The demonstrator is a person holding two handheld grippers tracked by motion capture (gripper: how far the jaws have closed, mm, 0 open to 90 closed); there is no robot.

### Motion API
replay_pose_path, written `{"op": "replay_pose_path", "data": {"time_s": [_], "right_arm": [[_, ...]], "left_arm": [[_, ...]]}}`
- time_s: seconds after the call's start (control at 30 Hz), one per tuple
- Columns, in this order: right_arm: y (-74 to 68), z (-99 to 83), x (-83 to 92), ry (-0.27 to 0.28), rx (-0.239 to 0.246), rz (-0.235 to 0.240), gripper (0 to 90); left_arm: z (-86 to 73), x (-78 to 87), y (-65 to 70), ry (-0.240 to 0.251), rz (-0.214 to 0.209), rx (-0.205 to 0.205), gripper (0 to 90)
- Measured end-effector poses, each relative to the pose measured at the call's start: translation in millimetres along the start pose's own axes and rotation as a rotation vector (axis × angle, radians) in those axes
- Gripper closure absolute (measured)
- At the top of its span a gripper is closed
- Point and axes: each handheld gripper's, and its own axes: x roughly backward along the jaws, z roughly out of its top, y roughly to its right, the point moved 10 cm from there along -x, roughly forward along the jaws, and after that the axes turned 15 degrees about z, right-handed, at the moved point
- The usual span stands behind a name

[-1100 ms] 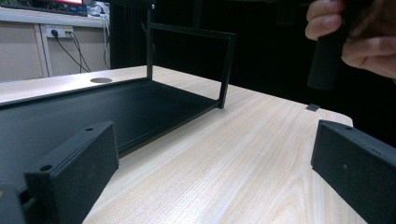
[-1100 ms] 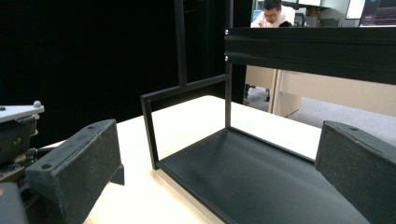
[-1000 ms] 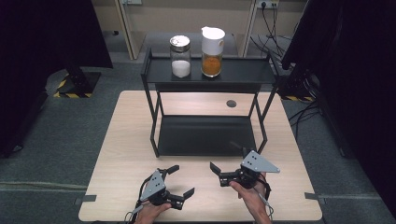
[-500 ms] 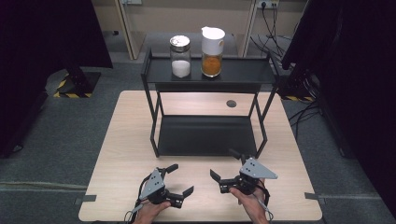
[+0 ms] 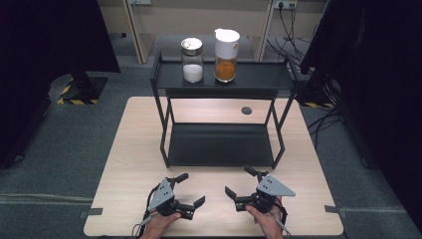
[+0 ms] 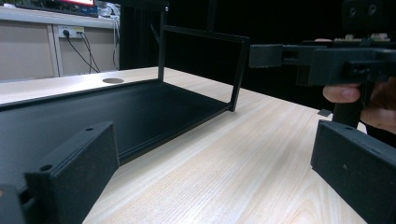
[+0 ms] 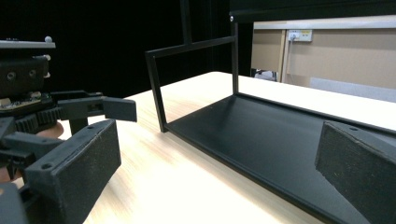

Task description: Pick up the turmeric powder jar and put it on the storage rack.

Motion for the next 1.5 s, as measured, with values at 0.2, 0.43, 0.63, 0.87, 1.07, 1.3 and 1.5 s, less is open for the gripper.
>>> {"op": "replay_pose_path", "data": {"time_s": [0.2, 0.43, 0.63, 0.87, 1.07, 1.3, 1.5], "right_arm": [[1.0, -6.7, 0.6, -0.004, -0.002, 0.000, 0.5], [1.9, -10.4, -0.1, -0.004, -0.005, 0.008, 0.5], [1.2, -9.0, 1.9, 0.003, 0.001, 0.005, 0.5], [1.1, -9.5, 4.0, 0.009, -0.004, -0.002, 0.5], [2.4, -10.9, 3.7, 0.006, -0.006, -0.001, 0.5], [3.6, -12.2, 3.6, 0.006, -0.017, -0.001, 0.5], [4.0, -11.9, 3.8, 0.009, -0.016, -0.003, 0.5]], "left_arm": [[0.1, -0.6, -0.4, 0.002, 0.002, 0.002, 0.1], [0.1, 0.1, -0.2, 0.003, 0.003, -0.003, 0.1], [-0.7, 0.9, -1.1, 0.005, 0.010, -0.011, 0.1], [0.0, 1.7, -0.2, 0.013, 0.005, -0.020, 0.1], [-0.4, 1.5, 0.2, 0.012, 0.005, -0.022, 0.1], [-0.4, 1.6, -0.1, 0.012, 0.006, -0.020, 0.1], [-0.6, 1.5, -0.7, 0.012, 0.009, -0.017, 0.1]]}}
